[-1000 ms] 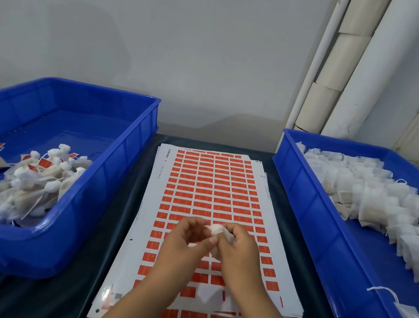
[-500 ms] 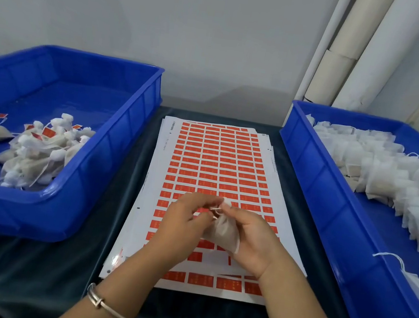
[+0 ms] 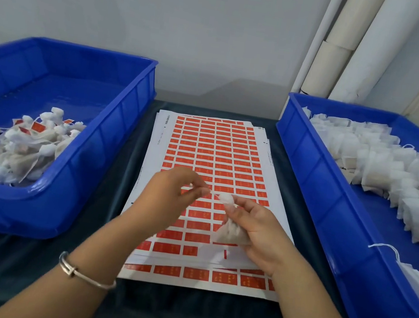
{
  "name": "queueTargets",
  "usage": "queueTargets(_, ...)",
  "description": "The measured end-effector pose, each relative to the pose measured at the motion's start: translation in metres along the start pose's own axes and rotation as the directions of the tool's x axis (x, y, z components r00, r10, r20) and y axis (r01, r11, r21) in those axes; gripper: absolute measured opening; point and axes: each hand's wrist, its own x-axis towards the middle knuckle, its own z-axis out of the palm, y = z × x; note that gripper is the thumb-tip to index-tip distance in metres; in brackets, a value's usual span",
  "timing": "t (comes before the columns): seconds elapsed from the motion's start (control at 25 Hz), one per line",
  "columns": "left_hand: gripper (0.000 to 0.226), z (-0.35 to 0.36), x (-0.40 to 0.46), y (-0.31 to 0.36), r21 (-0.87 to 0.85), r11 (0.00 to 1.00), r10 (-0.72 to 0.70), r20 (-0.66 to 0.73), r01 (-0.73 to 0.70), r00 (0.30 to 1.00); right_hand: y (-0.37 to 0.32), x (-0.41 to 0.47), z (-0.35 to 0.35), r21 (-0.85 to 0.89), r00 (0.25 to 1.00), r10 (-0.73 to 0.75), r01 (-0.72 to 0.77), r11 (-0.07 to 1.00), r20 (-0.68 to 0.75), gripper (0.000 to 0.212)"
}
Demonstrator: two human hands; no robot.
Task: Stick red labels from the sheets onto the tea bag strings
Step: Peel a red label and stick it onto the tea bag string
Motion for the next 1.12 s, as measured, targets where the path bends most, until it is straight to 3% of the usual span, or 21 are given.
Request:
queueTargets(0.16, 0.012, -0.001, 0.010, 0.009, -0.071, 0.996, -0.052, -0.056, 0.048, 0.997, -0.003, -0.009, -0.013, -0.216, 0.998, -0.057, 0.057, 0.975, 0.009, 0.039)
queueTargets(0.24, 0.007, 0.006, 0.009, 0.016, -0.078, 0.997, -0.029, -0.078, 0.023, 0.997, -0.007, -0.014, -0.017, -0.332, 0.994, -0.073, 0.095, 0.938, 0.079, 0.033)
queueTargets(0.32, 0.004, 0.013, 0.007, 0.024, -0.080, 0.996, 0.031, -0.033, -0.034, 0.999, -0.012, -0.018, -0.017, -0.342, 0.981, -0.054, 0.116, 0.933, 0.186, 0.026)
queueTargets(0.4, 0.010, 0.018, 0.005, 0.030, -0.041, 0.992, 0.120, 0.025, -0.119, 0.992, -0.014, -0.017, -0.015, -0.286, 0.976, -0.068, 0.126, 0.950, 0.207, 0.031)
queueTargets(0.48, 0.012, 0.019, 0.002, 0.030, -0.049, 0.991, 0.124, -0.004, -0.124, 0.992, -0.013, -0.015, -0.009, -0.171, 0.979, -0.100, 0.131, 0.976, 0.180, 0.029)
queueTargets(0.56, 0.014, 0.018, -0.006, 0.019, -0.095, 0.995, -0.004, -0.081, -0.004, 0.997, -0.009, -0.015, -0.007, -0.114, 0.986, -0.123, 0.135, 0.984, 0.110, 0.031)
queueTargets(0.68, 0.027, 0.025, -0.040, -0.015, 0.046, 0.982, -0.179, -0.039, 0.181, 0.983, -0.005, -0.019, -0.006, -0.295, 0.991, -0.132, 0.122, 0.948, -0.012, 0.034)
queueTargets(0.76, 0.042, 0.033, -0.064, -0.033, 0.201, 0.966, -0.174, 0.038, 0.163, 0.984, -0.005, -0.019, 0.002, -0.426, 0.989, -0.133, 0.091, 0.900, -0.070, 0.032)
queueTargets(0.92, 0.055, 0.042, -0.074, -0.042, 0.284, 0.951, -0.133, 0.013, 0.124, 0.991, -0.007, -0.016, 0.013, -0.698, 0.969, -0.247, 0.163, 0.697, -0.021, 0.022)
queueTargets(1.0, 0.049, 0.044, -0.072, -0.042, 0.322, 0.944, -0.086, 0.032, 0.071, 0.996, -0.004, -0.015, 0.016, -0.831, 0.985, -0.164, 0.134, 0.540, 0.053, 0.007)
queueTargets(1.12, 0.043, 0.046, -0.073, -0.044, 0.423, 0.906, -0.021, 0.101, -0.024, 0.995, 0.009, -0.008, 0.021, -0.956, 0.993, 0.033, 0.102, 0.274, 0.115, 0.038)
